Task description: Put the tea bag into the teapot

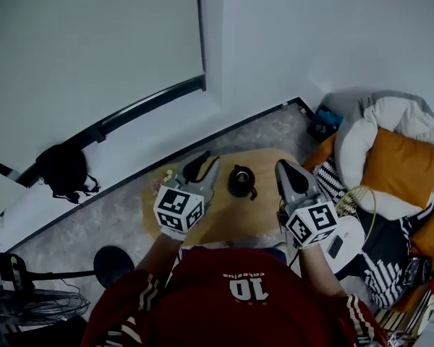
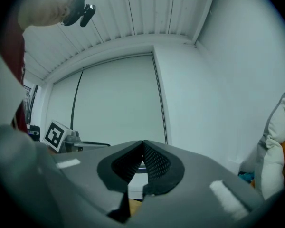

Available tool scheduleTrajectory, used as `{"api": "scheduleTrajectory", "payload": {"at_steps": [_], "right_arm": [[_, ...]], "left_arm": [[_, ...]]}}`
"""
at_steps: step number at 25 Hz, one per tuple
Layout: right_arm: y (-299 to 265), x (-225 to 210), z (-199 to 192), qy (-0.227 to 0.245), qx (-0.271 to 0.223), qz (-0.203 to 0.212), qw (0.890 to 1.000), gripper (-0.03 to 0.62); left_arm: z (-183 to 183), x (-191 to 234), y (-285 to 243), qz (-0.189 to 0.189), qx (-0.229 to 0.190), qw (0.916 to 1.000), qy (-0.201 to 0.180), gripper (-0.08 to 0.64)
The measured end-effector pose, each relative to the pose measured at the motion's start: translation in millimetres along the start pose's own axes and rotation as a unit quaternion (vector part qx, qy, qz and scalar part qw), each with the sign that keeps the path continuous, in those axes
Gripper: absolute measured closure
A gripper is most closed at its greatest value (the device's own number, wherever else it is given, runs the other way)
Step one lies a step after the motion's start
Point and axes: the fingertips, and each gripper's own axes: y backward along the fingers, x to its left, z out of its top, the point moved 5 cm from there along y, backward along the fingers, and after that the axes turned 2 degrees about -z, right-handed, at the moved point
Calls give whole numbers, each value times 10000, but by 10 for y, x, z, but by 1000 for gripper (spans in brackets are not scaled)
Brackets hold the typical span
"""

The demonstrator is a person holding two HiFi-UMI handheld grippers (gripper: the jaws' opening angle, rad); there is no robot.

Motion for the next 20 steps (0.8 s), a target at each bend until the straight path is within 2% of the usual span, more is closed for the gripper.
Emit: {"api": "scheduleTrajectory", "payload": {"at_steps": [4,6,12,16,20], "right_arm": [[-38,60,41,-227,-45,46,9997,591],[-31,72,58,-185,-42,29,9998,591],[1,62,120,-59,-111,-256,9996,591],[-4,76,168,11,-162,-445,9989,591],[16,77,166,86,-72,-432,9990,592]], "left_arm": [[96,60,115,182,-138,9997,90,523],[156,33,147,184,-263,9994,144,554],[300,-45,188,235,-393,9987,-224,558],[367,-49,222,247,-453,9983,-280,558],[350,-77,249,235,-406,9982,-360,558]]}}
